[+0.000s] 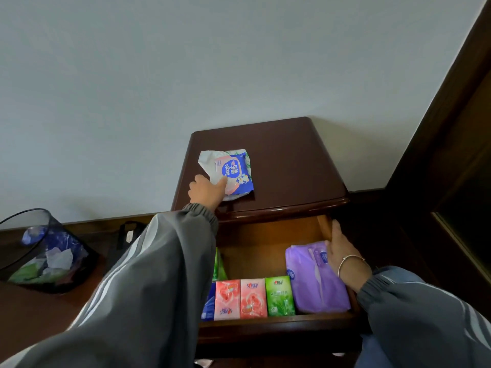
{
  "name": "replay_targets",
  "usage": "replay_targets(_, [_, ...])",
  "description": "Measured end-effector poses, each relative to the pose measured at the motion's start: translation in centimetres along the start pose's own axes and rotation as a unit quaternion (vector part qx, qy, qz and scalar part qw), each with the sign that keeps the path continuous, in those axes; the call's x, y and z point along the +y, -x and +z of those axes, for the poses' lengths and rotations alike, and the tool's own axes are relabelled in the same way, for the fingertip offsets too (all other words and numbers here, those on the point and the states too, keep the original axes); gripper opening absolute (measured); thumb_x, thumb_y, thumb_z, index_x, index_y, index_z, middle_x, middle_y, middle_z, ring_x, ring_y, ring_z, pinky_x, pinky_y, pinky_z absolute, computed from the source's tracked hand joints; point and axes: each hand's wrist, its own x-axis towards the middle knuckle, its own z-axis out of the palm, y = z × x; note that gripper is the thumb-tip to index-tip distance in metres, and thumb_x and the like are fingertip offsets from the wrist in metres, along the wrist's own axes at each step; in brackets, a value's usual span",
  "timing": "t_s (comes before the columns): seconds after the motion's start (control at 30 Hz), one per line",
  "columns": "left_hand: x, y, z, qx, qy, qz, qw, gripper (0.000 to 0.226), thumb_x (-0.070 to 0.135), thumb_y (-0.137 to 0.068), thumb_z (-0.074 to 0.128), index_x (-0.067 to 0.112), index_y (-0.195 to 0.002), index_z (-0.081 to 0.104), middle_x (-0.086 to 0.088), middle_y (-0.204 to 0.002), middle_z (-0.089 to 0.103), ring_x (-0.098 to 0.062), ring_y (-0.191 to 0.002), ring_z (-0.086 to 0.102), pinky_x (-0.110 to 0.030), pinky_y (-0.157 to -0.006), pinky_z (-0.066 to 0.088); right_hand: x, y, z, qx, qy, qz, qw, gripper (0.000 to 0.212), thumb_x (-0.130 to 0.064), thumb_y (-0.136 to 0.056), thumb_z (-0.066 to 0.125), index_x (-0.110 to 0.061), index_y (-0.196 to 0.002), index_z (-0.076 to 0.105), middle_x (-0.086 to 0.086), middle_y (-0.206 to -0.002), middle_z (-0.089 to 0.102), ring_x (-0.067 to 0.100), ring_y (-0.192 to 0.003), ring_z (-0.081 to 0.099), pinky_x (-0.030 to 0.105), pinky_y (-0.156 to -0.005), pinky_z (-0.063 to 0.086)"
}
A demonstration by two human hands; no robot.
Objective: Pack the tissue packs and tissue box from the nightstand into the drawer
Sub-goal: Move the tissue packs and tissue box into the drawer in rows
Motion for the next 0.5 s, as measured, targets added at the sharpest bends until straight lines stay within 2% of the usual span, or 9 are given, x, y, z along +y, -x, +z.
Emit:
replay_targets(0.13, [2.0,-2.2,1.9,-0.030,-0.057,-0.042,0.997,0.084,0.047,-0.073,0.075,0.001,-0.132,0.037,-0.015,-0.136,0.046,-0.029,-0.125,0.049,-0.036,-0.102,0.042,0.0,0.1,0.2,-0.005,0.016,0.016,1.000,0.067,-0.014,-0.095,0.041,-0.013,-0.149,0.001,0.020,-0.135,0.045,0.038,-0.114,0.054,0.043,-0.096,0.043])
replay_targets(0.23, [2.7,-3.0,2.8,-0.082,-0.072,-0.055,0.992,0.085,0.048,-0.070,0.078,0.007,-0.134,0.041,-0.007,-0.135,0.050,-0.022,-0.124,0.052,-0.031,-0.100,0.046,-0.1,0.2,0.1,-0.004,0.024,0.016,1.000,0.068,-0.016,-0.095,0.041,-0.014,-0.149,0.001,0.018,-0.137,0.044,0.036,-0.115,0.054,0.042,-0.098,0.043])
replay_targets(0.4, [1.6,-3.8,3.2,-0.121,0.120,-0.068,0.983,0.056,0.021,-0.071,0.081,0.001,-0.119,0.059,-0.018,-0.119,0.064,-0.033,-0.111,0.062,-0.044,-0.095,0.052,-0.1,0.1,0.2,-0.009,0.030,0.019,0.999,0.068,-0.016,-0.096,0.041,-0.015,-0.149,-0.002,0.015,-0.138,0.044,0.031,-0.116,0.055,0.041,-0.099,0.043])
replay_targets(0.5, [1.2,-3.0,2.6,-0.138,0.248,-0.057,0.957,0.055,0.007,-0.077,0.071,0.000,-0.127,0.047,-0.019,-0.125,0.060,-0.035,-0.112,0.061,-0.050,-0.093,0.053,-0.2,0.2,0.2,-0.012,0.034,0.027,0.999,0.069,-0.016,-0.096,0.041,-0.017,-0.149,-0.003,0.014,-0.138,0.044,0.030,-0.115,0.056,0.041,-0.099,0.043])
